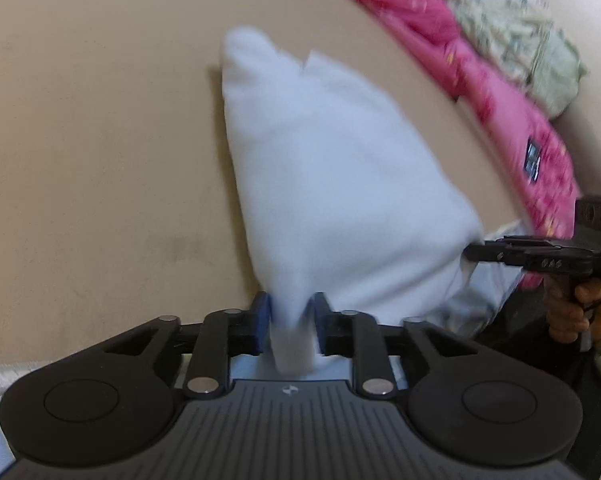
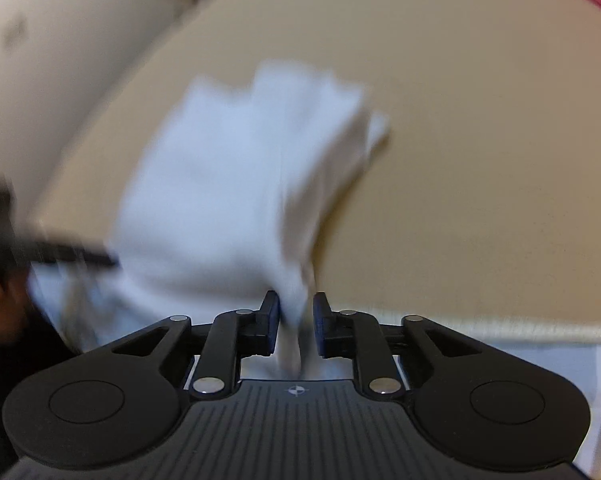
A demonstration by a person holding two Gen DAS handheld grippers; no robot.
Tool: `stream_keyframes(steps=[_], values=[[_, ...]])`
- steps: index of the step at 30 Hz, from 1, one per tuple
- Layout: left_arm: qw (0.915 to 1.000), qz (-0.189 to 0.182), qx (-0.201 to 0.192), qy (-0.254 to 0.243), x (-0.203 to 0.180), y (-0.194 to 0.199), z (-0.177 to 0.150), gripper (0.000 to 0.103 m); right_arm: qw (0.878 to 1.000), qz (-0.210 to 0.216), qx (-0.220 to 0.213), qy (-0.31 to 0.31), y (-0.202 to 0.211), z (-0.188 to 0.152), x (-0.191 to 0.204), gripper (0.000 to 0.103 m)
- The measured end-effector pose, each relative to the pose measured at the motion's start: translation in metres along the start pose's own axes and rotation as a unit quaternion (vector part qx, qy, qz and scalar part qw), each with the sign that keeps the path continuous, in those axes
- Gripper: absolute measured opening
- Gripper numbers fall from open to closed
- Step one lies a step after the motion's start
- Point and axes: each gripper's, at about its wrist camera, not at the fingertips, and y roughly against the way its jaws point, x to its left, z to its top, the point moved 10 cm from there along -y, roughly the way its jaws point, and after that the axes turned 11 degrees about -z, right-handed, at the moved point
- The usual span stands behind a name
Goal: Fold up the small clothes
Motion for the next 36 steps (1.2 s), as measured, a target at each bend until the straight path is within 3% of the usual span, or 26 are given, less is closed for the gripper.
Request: stream_keyframes(steps=[1,3,4,10,13,19,22,24,26,27,28,29,30,34,36], values=[[0.9999,0.003,-0.012,-0.001,0.0,0.005,0.005,0.049,0.999,0.009,-0.025,-0.021,0.01,0.01,-0.005,0.047],[0.9995,0.012,-0.028,-0.004,-0.002,0.014,0.015,0.054,0.995,0.007,-0.072,-0.068,0.022,0.031,-0.017,0.075],[0.9995,0.01,-0.03,-0.005,-0.006,0.017,0.019,0.056,0.993,0.006,-0.083,-0.089,0.023,0.04,-0.02,0.078],[0.9972,0.037,-0.005,-0.065,-0.017,0.017,0.049,0.081,0.989,0.001,-0.032,-0.142,-0.034,0.057,-0.017,0.077],[0.9964,0.037,-0.006,-0.076,-0.005,0.009,0.066,0.083,0.986,-0.011,0.011,-0.166,-0.059,0.046,-0.016,0.077],[0.9982,0.001,-0.008,0.059,0.047,-0.031,0.07,0.082,0.991,-0.02,0.017,-0.134,-0.073,0.037,0.0,0.078],[0.9978,-0.016,-0.018,0.062,0.045,-0.041,0.078,0.082,0.987,-0.011,0.011,-0.162,-0.073,0.035,-0.005,0.079],[0.9977,-0.023,-0.021,0.061,0.044,-0.047,0.079,0.082,0.986,-0.01,0.006,-0.169,-0.076,0.035,-0.005,0.076],[0.9972,-0.029,-0.027,0.062,0.043,-0.051,0.079,0.082,0.987,-0.007,-0.004,-0.162,-0.075,0.037,-0.002,0.066],[0.9969,-0.033,-0.033,0.064,0.041,-0.053,0.081,0.081,0.986,0.002,-0.007,-0.164,-0.076,0.038,0.001,0.052],[0.9965,-0.035,-0.038,0.067,0.042,-0.053,0.08,0.077,0.985,0.012,-0.007,-0.169,-0.077,0.039,0.003,0.041],[0.9959,-0.038,-0.042,0.07,0.041,-0.055,0.082,0.066,0.985,0.016,-0.01,-0.171,-0.076,0.04,0.005,0.038],[0.9957,-0.037,-0.041,0.074,0.041,-0.058,0.081,0.066,0.986,0.013,-0.015,-0.164,-0.076,0.042,0.008,0.034],[0.9977,-0.018,-0.044,0.049,0.032,-0.06,0.084,0.036,0.988,0.001,-0.031,-0.149,-0.073,0.048,0.015,0.027],[0.998,-0.019,-0.051,0.033,0.023,-0.053,0.089,0.031,0.989,0.002,-0.044,-0.141,-0.072,0.054,0.021,0.026]])
